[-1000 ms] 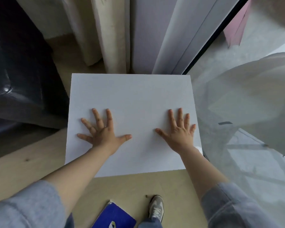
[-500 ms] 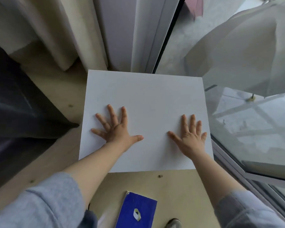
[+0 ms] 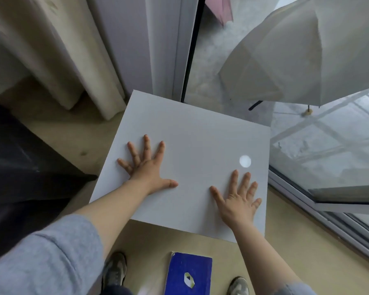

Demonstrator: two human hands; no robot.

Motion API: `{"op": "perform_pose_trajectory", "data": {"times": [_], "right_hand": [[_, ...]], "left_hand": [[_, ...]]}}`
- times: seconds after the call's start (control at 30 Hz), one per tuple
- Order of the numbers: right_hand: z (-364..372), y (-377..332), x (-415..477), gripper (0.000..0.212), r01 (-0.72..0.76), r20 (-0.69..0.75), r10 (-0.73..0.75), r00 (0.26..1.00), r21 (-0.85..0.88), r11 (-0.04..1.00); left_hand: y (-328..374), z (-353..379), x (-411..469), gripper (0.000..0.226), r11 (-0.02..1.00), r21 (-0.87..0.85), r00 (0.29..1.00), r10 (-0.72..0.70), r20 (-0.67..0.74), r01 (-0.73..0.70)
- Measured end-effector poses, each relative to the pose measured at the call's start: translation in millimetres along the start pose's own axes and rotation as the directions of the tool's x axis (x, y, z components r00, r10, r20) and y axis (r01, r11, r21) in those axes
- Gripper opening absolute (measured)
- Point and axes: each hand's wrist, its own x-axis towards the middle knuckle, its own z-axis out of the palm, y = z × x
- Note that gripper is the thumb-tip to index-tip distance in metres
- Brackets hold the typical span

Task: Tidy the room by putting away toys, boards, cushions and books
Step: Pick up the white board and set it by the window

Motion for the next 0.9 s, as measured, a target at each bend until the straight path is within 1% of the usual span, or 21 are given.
{"op": "perform_pose_trajectory", "data": {"times": [0.3,0.53,0.67,0.73,0.8,0.9], "right_hand": [[17,-7,-26,0.087,-0.073,-0.017,0.075,0.997,0.071,0.995],[19,-15,-24,0.087,-0.163,-0.031,0.167,0.985,0.111,0.98],[18,-15,-17,0.086,-0.185,-0.014,0.188,0.982,0.128,0.974],[17,-14,-17,0.087,-0.18,-0.006,0.182,0.983,0.125,0.976],[15,-16,-17,0.087,-0.177,0.001,0.178,0.984,0.135,0.975],[5,-18,-22,0.088,-0.166,0.003,0.167,0.986,0.133,0.977]], "left_hand": [[-12,1,3,0.124,0.995,0.058,0.997,0.076,0.013,-0.076],[-1,-17,25,0.124,0.981,0.12,0.989,0.15,0.011,-0.15],[4,-19,31,0.122,0.977,0.147,0.988,0.157,-0.003,-0.155],[1,-15,26,0.117,0.975,0.162,0.987,0.158,-0.032,-0.15],[-1,-10,18,0.107,0.972,0.171,0.982,0.175,-0.07,-0.161],[1,-3,-5,0.091,0.975,0.109,0.974,0.205,-0.092,-0.195]]}}
